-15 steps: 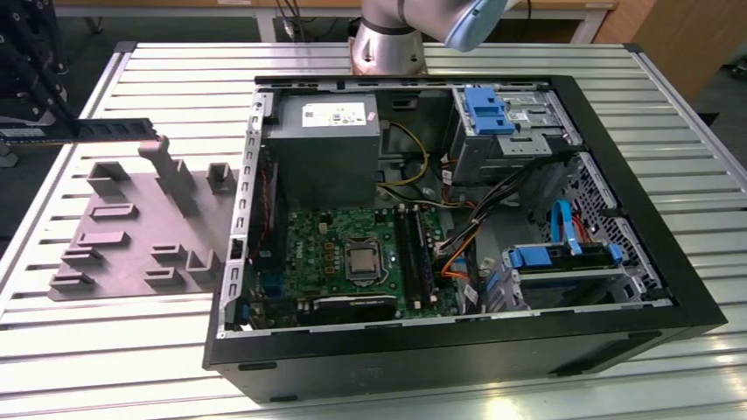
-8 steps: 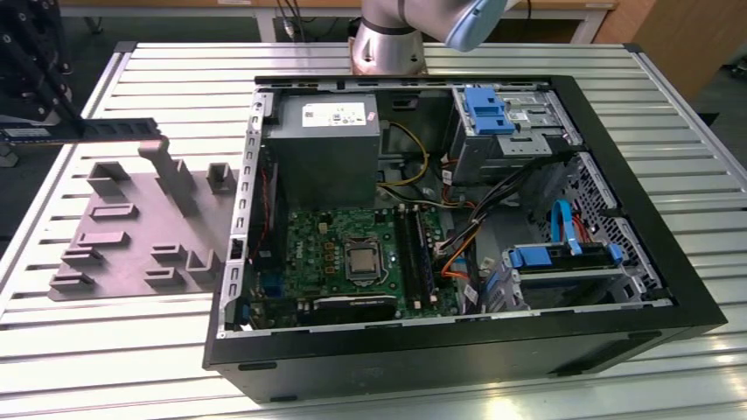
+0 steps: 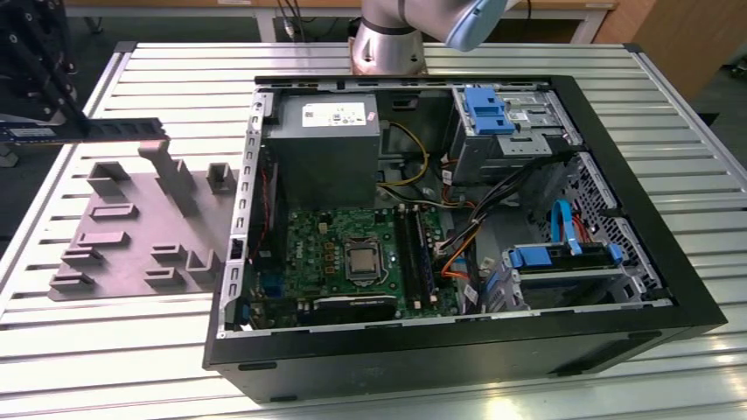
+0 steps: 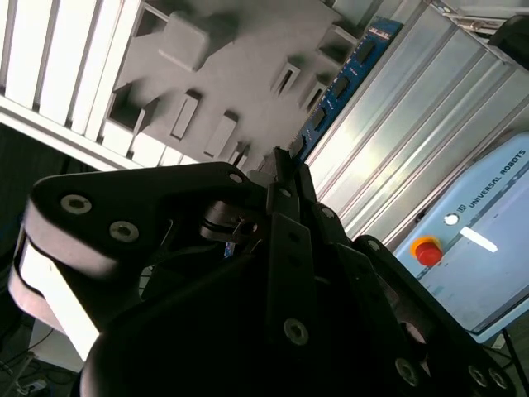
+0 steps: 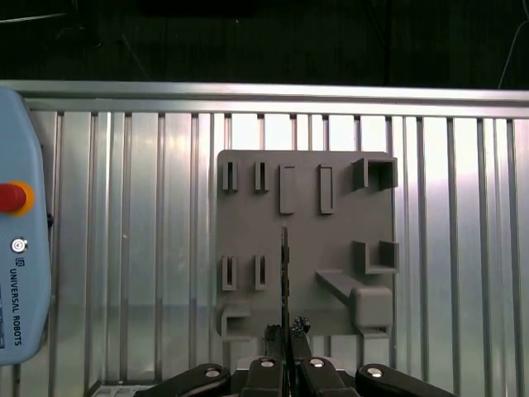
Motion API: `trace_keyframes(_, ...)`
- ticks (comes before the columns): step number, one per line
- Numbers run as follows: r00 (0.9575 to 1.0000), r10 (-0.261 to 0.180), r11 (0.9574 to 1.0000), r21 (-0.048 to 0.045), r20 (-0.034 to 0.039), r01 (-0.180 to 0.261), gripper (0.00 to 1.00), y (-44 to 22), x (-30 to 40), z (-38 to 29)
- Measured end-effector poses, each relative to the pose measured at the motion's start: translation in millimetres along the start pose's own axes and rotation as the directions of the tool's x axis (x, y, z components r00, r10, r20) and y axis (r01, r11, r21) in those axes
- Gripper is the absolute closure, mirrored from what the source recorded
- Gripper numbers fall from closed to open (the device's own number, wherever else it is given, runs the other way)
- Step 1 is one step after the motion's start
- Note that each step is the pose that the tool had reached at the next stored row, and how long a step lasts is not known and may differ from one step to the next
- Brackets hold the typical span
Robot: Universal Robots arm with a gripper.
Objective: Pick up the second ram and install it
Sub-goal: 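Pick up the second ram and move it above second insertion slot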
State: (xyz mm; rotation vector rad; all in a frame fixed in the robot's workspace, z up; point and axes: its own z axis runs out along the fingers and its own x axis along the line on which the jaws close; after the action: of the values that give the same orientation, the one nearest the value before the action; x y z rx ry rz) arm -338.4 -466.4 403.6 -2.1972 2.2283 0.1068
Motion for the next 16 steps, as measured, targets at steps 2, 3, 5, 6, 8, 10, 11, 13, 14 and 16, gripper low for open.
trace_keyframes(2, 1.0, 0.0, 1.0, 0.0, 0.0, 0.0, 0.86, -1.0, 0.0, -0.1)
trace_keyframes(3, 1.0, 0.0, 1.0, 0.0, 0.0, 0.0, 0.86, -1.5, 0.0, -0.1)
trace_keyframes(5, 1.0, 0.0, 1.0, 0.0, 0.0, 0.0, 0.86, -2.4, 0.0, -0.1)
trace_keyframes(6, 1.0, 0.0, 1.0, 0.0, 0.0, 0.0, 0.86, -2.9, 0.0, -0.1)
trace_keyframes(8, 1.0, 0.0, 1.0, 0.0, 0.0, 0.0, 0.86, -3.9, -0.1, -0.2)
trace_keyframes(10, 1.0, 0.0, 1.0, 0.0, 0.0, 0.0, 0.86, -4.9, -0.1, -0.2)
trace_keyframes(11, 1.0, 0.0, 1.0, 0.0, 0.0, 0.0, 0.86, -5.5, -0.1, -0.2)
trace_keyframes(13, 1.0, 0.0, 1.0, 0.0, 0.0, 0.0, 0.86, -6.5, -0.1, -0.2)
trace_keyframes(14, 1.0, 0.0, 1.0, 0.0, 0.0, 0.0, 0.86, -6.9, -0.1, -0.3)
trace_keyframes(16, 1.0, 0.0, 1.0, 0.0, 0.0, 0.0, 0.86, -7.9, -0.1, -0.3)
